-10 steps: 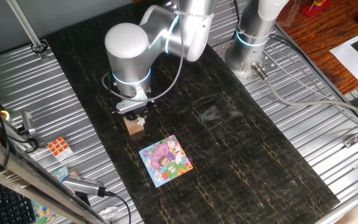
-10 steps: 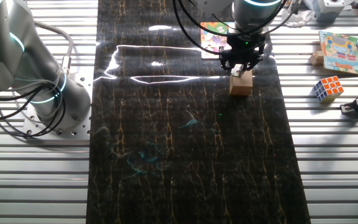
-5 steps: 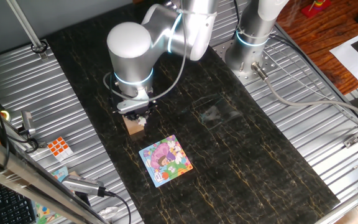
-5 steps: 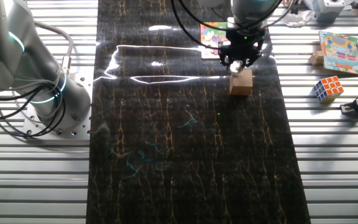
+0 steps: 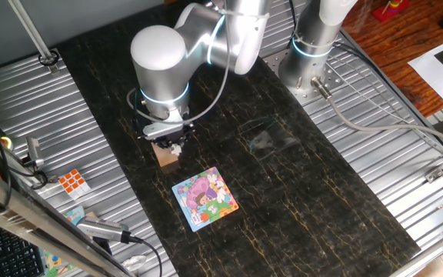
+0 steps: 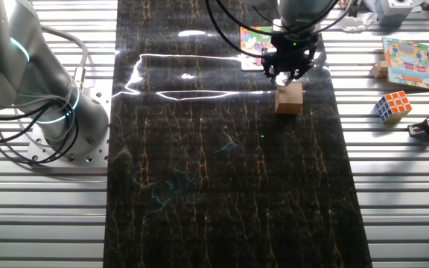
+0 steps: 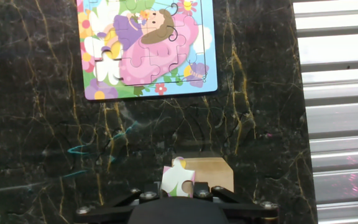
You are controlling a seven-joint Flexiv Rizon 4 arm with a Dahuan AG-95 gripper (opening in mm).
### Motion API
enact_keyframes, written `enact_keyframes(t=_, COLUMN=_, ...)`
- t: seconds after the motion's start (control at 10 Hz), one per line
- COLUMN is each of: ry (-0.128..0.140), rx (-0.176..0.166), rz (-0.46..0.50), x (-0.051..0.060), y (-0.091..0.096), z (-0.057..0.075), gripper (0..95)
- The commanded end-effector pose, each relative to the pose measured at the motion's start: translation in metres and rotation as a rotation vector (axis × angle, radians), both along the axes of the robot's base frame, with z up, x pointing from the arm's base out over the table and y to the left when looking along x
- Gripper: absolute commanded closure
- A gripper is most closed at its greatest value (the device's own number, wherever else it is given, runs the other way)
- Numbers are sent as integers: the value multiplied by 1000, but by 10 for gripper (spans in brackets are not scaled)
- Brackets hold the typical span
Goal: Assemble one piece of a puzzle
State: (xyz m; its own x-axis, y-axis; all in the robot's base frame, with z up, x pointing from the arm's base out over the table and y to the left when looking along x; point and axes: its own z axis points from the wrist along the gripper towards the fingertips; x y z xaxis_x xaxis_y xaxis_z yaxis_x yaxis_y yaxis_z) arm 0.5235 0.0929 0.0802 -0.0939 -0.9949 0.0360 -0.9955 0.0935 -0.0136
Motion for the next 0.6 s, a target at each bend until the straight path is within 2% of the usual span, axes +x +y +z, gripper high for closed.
enact_keyframes(t=0.1, ry=-1, rx=-4, rz=0, x=-1, y=-2, z=1, gripper=950)
enact_keyframes(t=0.4, ry=-2, rx=6, rz=-6, x=-1, y=-11, z=3, gripper=950)
enact_keyframes(t=0.6, ry=1, rx=23, rz=-7, x=8, y=-17, z=12, gripper=950)
